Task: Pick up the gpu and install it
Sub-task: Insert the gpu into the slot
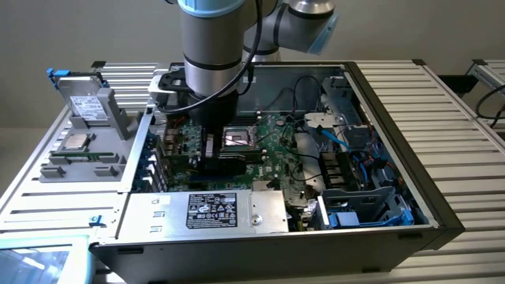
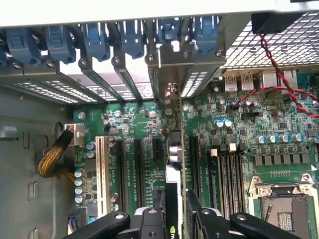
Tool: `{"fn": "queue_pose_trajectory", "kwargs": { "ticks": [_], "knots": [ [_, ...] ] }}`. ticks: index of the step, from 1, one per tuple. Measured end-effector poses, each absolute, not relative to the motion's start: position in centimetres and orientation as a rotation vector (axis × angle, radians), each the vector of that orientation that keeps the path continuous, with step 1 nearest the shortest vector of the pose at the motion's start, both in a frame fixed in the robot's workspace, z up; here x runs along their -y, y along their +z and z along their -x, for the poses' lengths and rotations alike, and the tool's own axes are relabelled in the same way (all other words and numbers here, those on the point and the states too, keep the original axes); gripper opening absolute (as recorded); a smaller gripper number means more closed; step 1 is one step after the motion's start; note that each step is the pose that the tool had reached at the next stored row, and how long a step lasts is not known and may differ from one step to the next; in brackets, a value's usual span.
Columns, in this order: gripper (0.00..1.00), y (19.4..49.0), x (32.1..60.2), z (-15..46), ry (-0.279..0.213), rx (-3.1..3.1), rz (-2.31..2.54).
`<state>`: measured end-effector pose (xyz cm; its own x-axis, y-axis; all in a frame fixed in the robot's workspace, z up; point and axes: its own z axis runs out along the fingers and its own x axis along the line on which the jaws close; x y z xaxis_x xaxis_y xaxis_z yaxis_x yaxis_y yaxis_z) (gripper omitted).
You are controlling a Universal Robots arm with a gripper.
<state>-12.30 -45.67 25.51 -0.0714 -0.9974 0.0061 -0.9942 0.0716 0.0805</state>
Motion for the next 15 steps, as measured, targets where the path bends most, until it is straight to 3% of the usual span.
{"fn": "queue_pose_trajectory", "kwargs": {
  "ticks": [15],
  "knots": [
    [0.28, 25.45, 45.89, 12.46, -0.091, 2.247, -2.106]
  ]
}}
